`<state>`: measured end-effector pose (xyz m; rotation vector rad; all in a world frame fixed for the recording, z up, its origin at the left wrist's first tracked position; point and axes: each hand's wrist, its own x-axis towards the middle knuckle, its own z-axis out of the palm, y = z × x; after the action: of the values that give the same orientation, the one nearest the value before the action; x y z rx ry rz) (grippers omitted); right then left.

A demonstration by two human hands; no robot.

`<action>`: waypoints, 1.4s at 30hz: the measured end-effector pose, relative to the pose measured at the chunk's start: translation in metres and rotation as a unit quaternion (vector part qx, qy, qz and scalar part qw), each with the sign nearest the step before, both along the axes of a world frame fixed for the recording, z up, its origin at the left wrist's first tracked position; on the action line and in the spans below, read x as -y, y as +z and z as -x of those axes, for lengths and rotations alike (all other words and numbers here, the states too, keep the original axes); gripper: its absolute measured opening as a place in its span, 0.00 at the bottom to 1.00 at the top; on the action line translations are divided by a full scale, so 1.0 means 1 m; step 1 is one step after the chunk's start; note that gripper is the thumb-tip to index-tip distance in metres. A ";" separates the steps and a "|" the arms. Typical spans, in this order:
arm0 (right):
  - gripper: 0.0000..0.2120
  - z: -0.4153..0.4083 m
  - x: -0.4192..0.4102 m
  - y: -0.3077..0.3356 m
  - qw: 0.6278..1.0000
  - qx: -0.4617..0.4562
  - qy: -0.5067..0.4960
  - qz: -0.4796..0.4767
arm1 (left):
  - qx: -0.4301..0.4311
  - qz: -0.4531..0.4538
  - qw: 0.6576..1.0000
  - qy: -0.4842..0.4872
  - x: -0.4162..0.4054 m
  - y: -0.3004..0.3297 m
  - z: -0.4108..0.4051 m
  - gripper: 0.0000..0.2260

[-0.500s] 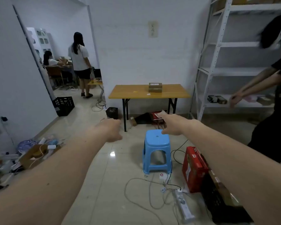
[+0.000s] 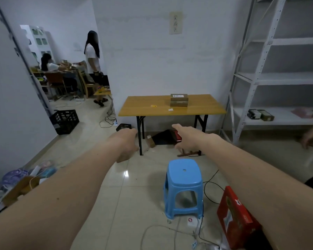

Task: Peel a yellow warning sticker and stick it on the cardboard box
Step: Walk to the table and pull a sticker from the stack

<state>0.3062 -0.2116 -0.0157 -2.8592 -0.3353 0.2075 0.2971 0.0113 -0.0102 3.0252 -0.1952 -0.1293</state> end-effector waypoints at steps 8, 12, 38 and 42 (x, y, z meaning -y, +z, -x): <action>0.36 -0.133 -0.027 -0.024 0.997 0.013 0.002 0.070 | 0.003 -0.019 1.000 0.012 -0.028 -0.025 -0.130 0.27; 0.36 -0.217 -0.039 -0.029 0.997 -0.005 -0.020 0.070 | 0.006 -0.038 0.999 -0.002 -0.051 -0.029 -0.221 0.23; 0.39 -0.641 -0.059 -0.072 0.987 -0.028 -0.155 0.041 | -0.029 -0.060 0.990 -0.122 -0.077 -0.057 -0.700 0.31; 0.39 -0.707 -0.027 -0.070 0.984 -0.041 -0.164 0.059 | -0.041 -0.064 0.988 -0.132 -0.039 -0.057 -0.772 0.29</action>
<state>1.0135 -0.1847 -0.0854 -2.9546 0.1700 0.2866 1.0691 0.0504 -0.0675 3.0975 -0.6032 -0.2989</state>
